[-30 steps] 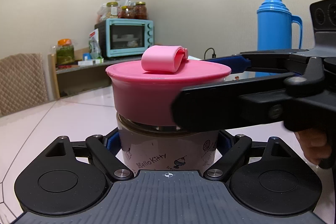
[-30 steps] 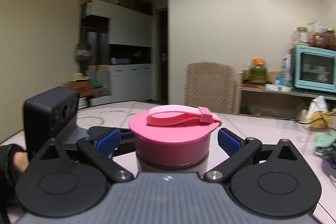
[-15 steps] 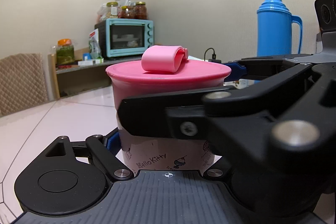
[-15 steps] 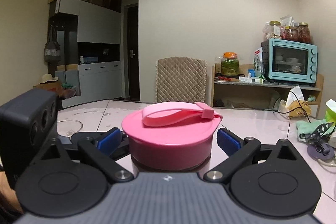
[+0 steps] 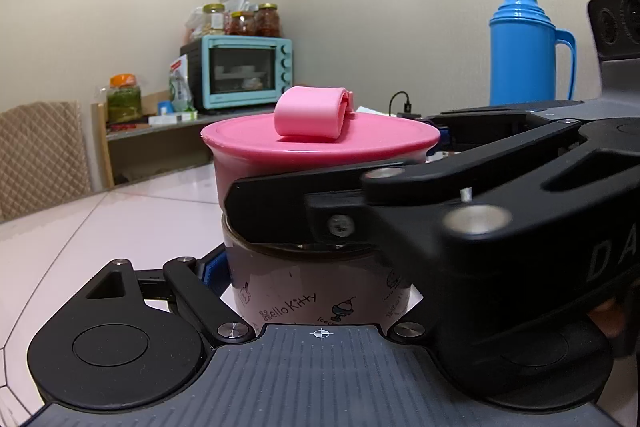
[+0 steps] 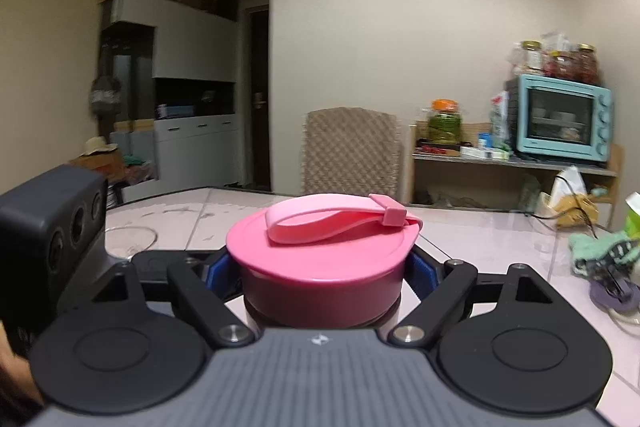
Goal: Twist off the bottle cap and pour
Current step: 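Twist the pink lid again with the right gripper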
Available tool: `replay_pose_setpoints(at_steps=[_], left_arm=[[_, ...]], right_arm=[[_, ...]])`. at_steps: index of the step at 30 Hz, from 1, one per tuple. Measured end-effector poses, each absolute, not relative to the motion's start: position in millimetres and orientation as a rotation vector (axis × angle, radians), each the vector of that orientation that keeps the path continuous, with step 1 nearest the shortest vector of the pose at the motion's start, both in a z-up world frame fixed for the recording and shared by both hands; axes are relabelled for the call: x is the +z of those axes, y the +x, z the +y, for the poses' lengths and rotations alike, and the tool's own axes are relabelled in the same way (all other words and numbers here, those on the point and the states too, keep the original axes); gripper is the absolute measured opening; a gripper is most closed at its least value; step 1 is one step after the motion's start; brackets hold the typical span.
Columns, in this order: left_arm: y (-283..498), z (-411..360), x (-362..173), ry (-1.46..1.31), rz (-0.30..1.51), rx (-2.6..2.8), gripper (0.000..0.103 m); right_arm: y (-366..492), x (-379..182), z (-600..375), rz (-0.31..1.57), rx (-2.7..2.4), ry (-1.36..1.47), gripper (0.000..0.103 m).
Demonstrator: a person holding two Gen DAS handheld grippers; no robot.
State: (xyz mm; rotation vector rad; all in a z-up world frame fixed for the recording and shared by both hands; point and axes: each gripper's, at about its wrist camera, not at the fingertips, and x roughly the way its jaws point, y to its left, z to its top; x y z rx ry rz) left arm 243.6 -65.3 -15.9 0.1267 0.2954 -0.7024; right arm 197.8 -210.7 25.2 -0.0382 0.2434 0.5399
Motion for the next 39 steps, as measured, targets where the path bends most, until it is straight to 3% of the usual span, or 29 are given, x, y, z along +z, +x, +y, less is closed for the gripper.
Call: replay_pose_setpoints(at_steps=[13,15,17,39], left_arm=[[244,-66,-15,0.126,0.296,-0.703,0.090],[244,-66,-15,0.126,0.296,-0.703,0.090],[244,-66,-15,0.125,0.296,-0.703,0.090],[243,-67,-14,0.126,0.296,-0.703,0.090]], right_arm=[[239,21,-262,0.194,0.958,-0.082,0.085],[237,23,-261,0.203,0.946,-0.080,0.086],[234,24,-260,0.211,0.929,-0.078,0.096],[186,31,-205,0.205,0.508,-0.089,0.097]])
